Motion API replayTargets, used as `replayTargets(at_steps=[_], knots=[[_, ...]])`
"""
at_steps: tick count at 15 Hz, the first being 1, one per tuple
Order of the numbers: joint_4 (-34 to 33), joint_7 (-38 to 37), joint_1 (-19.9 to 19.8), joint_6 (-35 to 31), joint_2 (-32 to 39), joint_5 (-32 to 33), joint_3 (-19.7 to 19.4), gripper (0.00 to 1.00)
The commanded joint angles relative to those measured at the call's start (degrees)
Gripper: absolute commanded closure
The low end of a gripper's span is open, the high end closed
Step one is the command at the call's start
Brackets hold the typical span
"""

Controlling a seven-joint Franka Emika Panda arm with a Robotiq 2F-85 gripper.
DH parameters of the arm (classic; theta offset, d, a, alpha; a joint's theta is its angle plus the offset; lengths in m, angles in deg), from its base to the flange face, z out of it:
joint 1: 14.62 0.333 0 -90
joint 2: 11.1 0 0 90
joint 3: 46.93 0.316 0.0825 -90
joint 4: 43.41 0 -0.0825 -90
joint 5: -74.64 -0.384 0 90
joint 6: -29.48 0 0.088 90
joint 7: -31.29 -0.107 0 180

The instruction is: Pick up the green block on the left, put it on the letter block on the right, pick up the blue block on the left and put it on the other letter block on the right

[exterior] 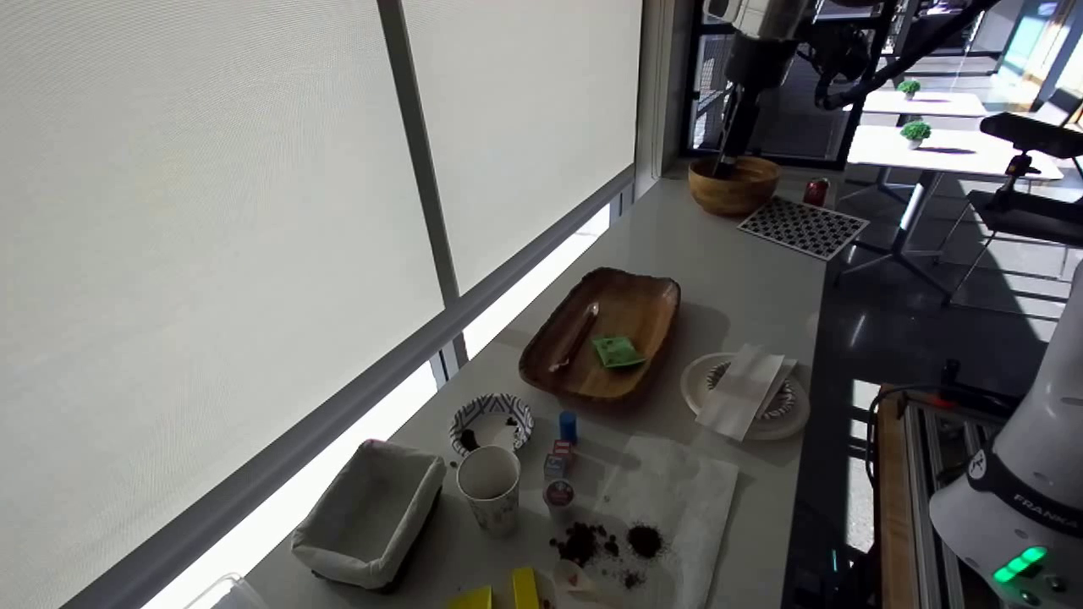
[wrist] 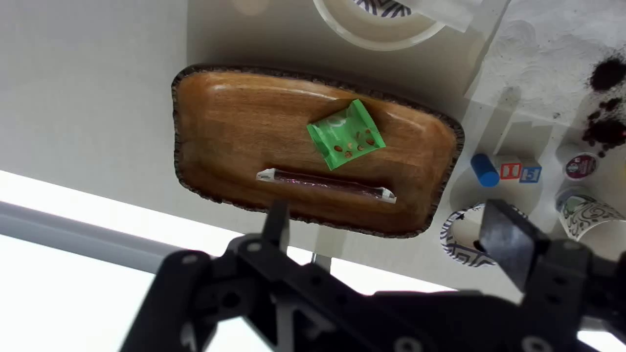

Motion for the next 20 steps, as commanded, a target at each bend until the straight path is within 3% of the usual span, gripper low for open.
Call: replayTargets(at_steps=[1,6,9,15,16,20], knots=[[-0.86,4.0,4.95,-0.56,4.11,-3.71,1.81,0.0],[-3.57,5.34,13.88,-3.53,13.25,-9.67,9.38,0.0],[-6.01,10.59,16.61,-3.5,18.17,-11.28,11.81,0.0],[-10.18,24.67,16.27,-1.6,24.14,-11.83,14.22,0.0],[-8.24,20.39,15.61,-3.51,22.54,-10.51,15.05,0.0],[-9.47,23.04,15.33,-3.44,23.96,-10.55,15.22,0.0]])
